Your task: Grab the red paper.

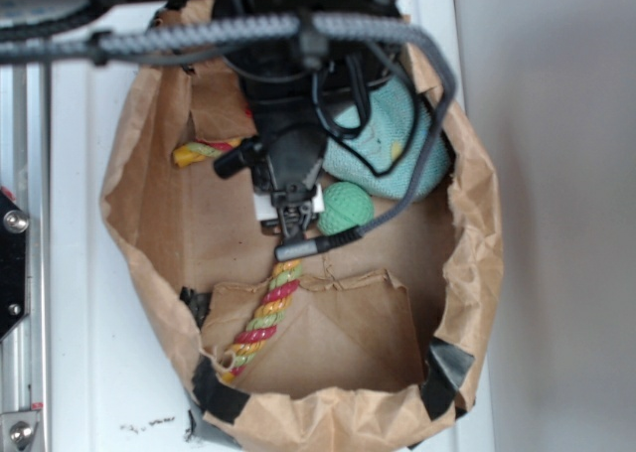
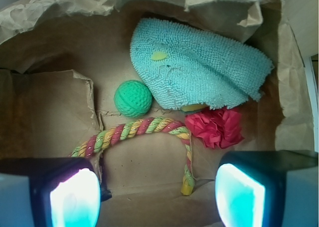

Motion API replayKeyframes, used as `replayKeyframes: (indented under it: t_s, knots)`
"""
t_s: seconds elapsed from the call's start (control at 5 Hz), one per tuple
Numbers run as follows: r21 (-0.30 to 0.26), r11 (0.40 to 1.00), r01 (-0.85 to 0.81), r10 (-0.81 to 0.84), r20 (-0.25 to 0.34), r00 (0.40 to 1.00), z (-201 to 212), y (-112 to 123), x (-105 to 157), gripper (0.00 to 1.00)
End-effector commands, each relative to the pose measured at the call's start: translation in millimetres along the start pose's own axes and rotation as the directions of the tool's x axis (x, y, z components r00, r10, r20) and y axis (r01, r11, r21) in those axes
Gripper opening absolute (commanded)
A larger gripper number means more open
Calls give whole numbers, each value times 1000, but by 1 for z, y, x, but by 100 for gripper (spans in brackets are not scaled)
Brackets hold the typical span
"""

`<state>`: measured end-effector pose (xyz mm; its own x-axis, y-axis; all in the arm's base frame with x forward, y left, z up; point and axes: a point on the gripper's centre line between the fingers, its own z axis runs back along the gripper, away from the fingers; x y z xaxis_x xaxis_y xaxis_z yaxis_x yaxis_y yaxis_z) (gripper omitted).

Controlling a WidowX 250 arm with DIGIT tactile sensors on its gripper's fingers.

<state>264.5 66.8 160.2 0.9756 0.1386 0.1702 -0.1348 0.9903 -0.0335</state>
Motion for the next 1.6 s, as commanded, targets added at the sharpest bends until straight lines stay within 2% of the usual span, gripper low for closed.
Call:
replayKeyframes:
  t_s: [0.0, 0.2, 0.6, 0.8, 1.2, 1.4]
  knots:
    - [4, 1000, -21, 21, 59, 998, 16, 7, 9, 100]
    - [24, 998, -60, 60, 26, 998, -5, 18, 0, 100]
    - [122, 981, -150, 148, 31, 989, -53, 37, 7, 100]
    - [143, 974, -178, 173, 43, 984, -65, 40, 19, 100]
    - [207, 954, -219, 210, 62, 976, -82, 64, 33, 100]
    - [251, 947, -201, 184, 89, 979, -82, 76, 26, 100]
